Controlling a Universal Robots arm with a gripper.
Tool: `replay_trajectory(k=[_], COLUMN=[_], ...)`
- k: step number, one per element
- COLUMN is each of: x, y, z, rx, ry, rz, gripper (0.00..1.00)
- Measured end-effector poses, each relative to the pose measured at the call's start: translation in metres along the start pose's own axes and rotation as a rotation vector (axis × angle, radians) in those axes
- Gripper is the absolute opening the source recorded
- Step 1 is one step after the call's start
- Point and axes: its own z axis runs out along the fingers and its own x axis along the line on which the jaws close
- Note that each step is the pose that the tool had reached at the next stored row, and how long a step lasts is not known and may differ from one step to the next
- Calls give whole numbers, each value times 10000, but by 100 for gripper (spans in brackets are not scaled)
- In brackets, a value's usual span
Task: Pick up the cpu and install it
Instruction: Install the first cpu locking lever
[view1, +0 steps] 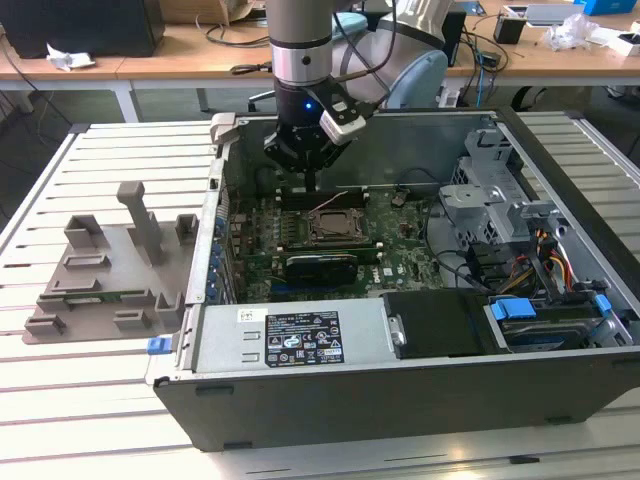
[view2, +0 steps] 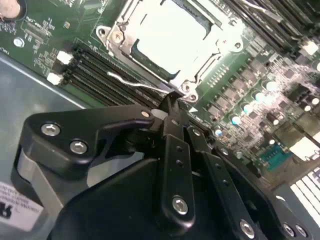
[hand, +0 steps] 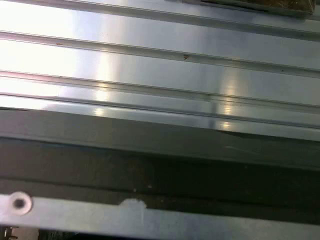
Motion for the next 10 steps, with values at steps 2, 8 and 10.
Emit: replay_trajectory(k=[2, 8, 10], x=[-164, -416, -418], y=[-13, -47, -53], z=[143, 272, 278], rx=[13, 81, 83], ry=[6, 21, 20], rz=[136, 261, 287], gripper=[11, 11, 11])
